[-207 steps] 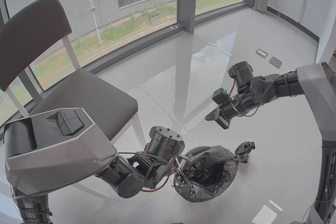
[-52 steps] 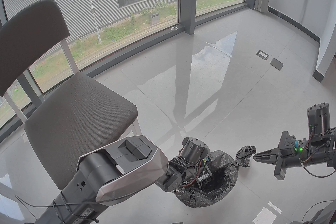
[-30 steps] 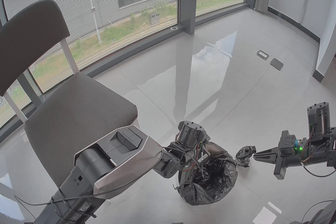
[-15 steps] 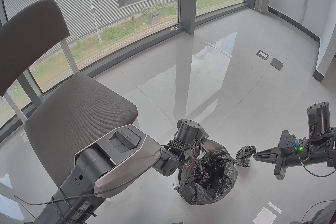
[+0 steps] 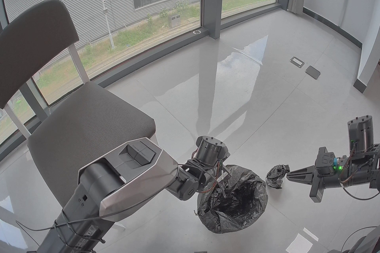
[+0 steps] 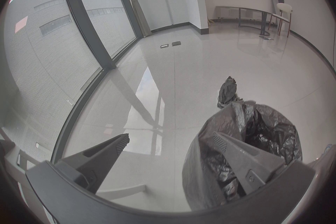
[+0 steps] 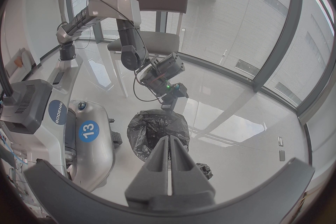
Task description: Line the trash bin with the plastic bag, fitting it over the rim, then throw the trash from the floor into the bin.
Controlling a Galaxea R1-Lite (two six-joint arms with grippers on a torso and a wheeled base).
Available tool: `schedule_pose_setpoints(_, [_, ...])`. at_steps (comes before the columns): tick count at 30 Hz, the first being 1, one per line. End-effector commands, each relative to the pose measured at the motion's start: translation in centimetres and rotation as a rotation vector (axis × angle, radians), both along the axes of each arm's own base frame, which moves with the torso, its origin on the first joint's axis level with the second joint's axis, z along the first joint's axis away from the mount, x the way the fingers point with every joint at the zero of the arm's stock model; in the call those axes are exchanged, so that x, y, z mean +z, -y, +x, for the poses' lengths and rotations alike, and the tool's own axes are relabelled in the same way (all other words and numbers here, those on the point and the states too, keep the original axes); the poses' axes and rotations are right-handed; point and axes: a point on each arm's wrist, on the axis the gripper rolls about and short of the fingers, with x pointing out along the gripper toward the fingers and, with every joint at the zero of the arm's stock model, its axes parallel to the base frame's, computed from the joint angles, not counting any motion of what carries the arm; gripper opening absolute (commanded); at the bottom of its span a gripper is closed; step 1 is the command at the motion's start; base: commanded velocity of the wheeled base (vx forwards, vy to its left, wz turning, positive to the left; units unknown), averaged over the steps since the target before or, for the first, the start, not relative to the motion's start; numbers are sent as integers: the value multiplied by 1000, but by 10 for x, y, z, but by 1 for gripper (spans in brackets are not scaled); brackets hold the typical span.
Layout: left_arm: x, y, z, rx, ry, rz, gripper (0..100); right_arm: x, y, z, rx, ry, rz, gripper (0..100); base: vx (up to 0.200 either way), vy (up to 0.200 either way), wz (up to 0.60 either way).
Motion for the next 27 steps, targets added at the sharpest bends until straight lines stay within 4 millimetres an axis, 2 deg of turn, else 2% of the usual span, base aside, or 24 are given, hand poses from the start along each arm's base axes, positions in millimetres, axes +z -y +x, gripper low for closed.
schedule_pose_setpoints(1, [25, -21, -35, 52, -8, 90, 100, -3, 0, -2, 3, 3, 0, 0, 0, 0, 0])
schedule_pose_setpoints(5, [12, -32, -58, 72, -50, 187, 100, -3, 0, -2, 5, 4, -1, 0, 0, 0, 0])
schedule_pose_setpoints(12, [-2, -25, -79, 35, -78, 238, 100, -7, 0, -7, 12, -3, -4, 0, 0, 0, 0])
schedule_pose_setpoints(15, [-11, -24, -79, 30, -89, 253, 100, -7, 0, -7, 12, -3, -4, 0, 0, 0, 0])
schedule_pose_setpoints(22, [-16, -21, -79, 24, -93, 255, 100, -7, 0, -7, 14, -4, -4, 0, 0, 0, 0])
schedule_pose_setpoints(27, [-27, -13, -76, 15, -95, 257, 100, -7, -2, -8, 25, -7, -4, 0, 0, 0, 0])
